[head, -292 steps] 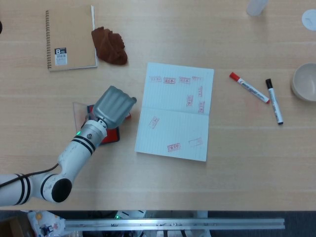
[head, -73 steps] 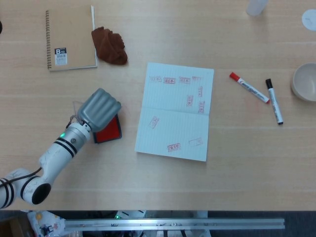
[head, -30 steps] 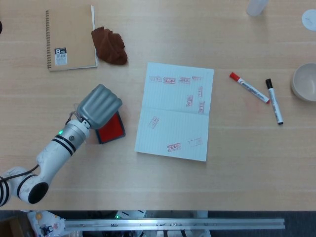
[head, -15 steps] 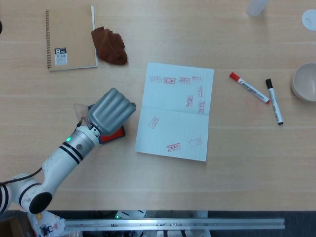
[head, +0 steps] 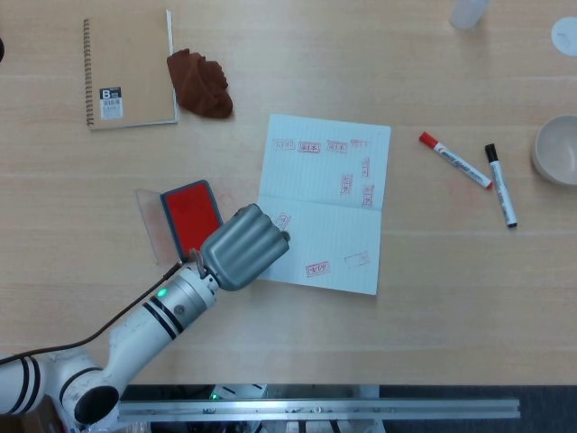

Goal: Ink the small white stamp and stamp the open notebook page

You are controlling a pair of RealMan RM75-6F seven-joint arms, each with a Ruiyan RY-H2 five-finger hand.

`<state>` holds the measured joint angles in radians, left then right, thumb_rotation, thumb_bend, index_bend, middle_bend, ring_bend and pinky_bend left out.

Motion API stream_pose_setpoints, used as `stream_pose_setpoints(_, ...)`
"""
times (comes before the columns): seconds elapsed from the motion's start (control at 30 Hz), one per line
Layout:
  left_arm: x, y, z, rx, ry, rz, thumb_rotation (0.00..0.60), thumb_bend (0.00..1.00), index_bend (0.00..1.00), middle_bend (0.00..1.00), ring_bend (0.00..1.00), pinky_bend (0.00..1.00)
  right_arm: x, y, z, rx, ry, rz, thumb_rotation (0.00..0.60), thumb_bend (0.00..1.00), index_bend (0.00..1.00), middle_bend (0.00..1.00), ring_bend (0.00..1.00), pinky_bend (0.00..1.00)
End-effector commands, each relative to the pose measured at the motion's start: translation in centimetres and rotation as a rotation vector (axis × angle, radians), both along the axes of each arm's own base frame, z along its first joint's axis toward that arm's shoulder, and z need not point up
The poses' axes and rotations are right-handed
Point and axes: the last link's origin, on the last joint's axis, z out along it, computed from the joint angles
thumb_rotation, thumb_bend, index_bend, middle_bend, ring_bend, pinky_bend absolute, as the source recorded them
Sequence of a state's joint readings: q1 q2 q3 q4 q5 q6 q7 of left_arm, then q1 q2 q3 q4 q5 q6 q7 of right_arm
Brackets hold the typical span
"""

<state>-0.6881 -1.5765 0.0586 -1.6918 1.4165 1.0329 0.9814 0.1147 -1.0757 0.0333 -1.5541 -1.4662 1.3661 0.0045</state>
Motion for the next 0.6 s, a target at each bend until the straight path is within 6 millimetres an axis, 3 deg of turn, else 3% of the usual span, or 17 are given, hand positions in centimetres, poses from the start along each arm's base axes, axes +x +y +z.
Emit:
stream_pose_setpoints(0.03, 0.0, -0.5, -0.6, -0.003, 0.008, -0.007, 0.6, 0.27, 0.62, 1.0, 1.0, 1.0, -0.1, 0.0, 0.0, 0.001, 0.0, -0.003, 0.6, 0.15, 0.21, 0.36, 0.27, 0.39)
stream_pose_setpoints(0.6, -0.8, -0.6, -3.6, -0.007, 0.059, -0.002, 0.6, 0.27, 0.62, 1.0, 1.0, 1.0, -0.8, 0.2, 0.1, -0.004, 0.0, -0.022, 0.6, 0.15, 0.21, 0.36, 0.27, 0.4)
